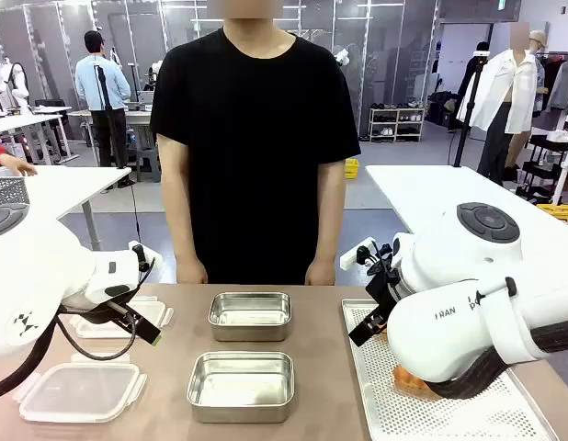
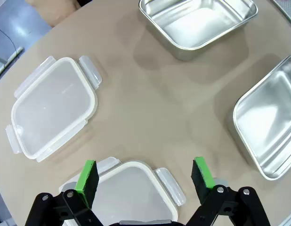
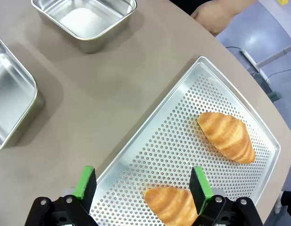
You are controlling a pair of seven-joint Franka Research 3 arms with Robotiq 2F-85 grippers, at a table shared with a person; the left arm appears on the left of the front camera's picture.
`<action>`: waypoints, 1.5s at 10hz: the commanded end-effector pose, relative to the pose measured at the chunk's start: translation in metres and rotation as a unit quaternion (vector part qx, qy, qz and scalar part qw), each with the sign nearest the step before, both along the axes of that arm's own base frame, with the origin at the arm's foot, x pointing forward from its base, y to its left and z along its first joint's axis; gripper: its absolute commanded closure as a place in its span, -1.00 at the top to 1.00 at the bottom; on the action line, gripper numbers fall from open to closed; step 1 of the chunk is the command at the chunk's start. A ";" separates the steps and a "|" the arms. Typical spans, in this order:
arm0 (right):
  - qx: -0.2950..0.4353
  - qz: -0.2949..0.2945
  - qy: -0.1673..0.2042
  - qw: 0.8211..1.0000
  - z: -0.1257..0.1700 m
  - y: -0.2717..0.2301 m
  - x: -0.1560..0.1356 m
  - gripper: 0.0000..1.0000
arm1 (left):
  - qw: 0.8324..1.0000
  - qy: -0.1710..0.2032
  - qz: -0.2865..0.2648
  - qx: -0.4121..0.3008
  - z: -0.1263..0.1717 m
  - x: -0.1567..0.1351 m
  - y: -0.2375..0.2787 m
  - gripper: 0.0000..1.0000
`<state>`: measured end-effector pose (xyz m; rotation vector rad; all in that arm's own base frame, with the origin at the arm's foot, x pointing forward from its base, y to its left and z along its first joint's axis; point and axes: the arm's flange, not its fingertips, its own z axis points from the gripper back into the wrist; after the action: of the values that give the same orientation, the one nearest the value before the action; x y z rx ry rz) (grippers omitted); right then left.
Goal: Place the bread into the airtight container.
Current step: Pick up a Butter Roll and place it into an empty Airtight Container.
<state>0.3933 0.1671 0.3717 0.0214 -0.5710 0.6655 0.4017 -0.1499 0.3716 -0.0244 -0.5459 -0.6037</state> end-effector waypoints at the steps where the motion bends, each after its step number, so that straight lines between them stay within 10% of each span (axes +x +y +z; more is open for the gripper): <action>1: 0.000 0.000 0.000 1.000 0.000 0.000 0.000 1.00 | 1.000 0.000 0.000 0.000 0.000 0.000 0.000 1.00; 10: -0.001 0.001 0.000 1.000 0.000 0.000 0.000 1.00 | 1.000 0.000 0.000 0.000 0.000 0.000 0.000 1.00; 15: 0.015 -0.005 0.007 1.000 0.095 -0.033 0.016 1.00 | 1.000 0.023 -0.006 -0.006 0.074 -0.002 0.010 1.00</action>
<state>0.4087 0.1466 0.4486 0.0586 -0.5810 0.6456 0.4045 -0.1512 0.4136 -0.0374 -0.5173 -0.5937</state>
